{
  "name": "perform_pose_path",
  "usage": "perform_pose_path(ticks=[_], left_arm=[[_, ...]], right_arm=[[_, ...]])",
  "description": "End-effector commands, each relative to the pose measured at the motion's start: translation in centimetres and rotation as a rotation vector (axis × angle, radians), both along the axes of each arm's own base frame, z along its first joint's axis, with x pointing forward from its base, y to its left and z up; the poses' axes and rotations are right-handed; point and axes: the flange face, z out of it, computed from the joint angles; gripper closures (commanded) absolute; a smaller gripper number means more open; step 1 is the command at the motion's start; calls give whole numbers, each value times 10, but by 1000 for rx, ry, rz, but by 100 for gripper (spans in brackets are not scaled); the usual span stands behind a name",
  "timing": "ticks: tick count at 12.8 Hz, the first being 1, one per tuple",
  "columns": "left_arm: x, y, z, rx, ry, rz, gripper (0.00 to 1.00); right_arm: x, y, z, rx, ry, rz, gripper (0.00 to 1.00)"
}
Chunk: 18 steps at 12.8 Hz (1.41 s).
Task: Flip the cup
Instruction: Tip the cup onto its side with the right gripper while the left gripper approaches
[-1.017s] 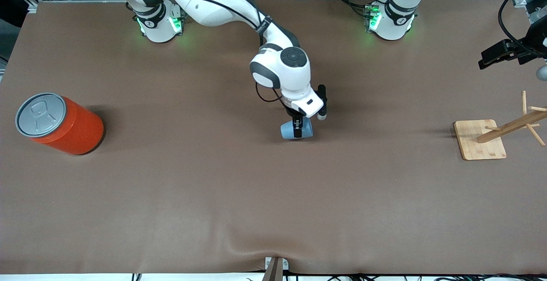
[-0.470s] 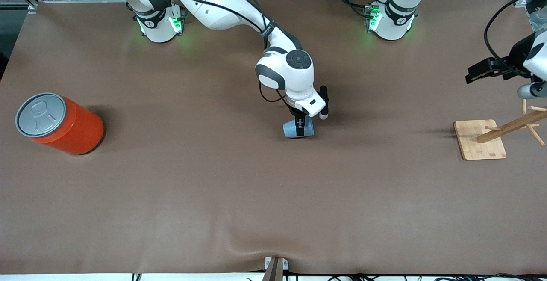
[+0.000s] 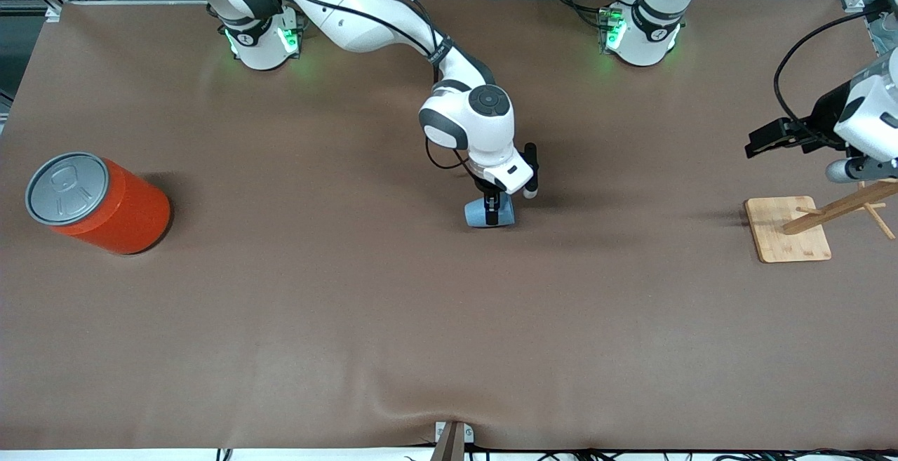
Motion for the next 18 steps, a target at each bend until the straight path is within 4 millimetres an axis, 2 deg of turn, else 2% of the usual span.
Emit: perform_pose_path(ticks=[1, 4, 7, 9, 13, 16, 18], left_arm=[[2, -22, -36, -99, -18, 5, 0], [6, -48, -74, -148, -59, 10, 0], [16, -56, -106, -252, -6, 57, 0], [20, -68, -142, -389, 76, 128, 0], [30, -76, -204, -592, 169, 173, 0], [31, -80, -246, -712, 174, 108, 0], [27, -80, -281, -767, 175, 34, 0]], right_arm=[[7, 0, -5, 3, -20, -8, 0], [7, 0, -3, 6, -21, -11, 0], [11, -2, -1, 9, -20, -20, 0], [12, -2, 7, 17, -23, -25, 0], [16, -5, 21, 19, -27, -27, 0], [15, -6, 33, 5, -19, -36, 0], [14, -7, 50, -2, -16, -42, 0]])
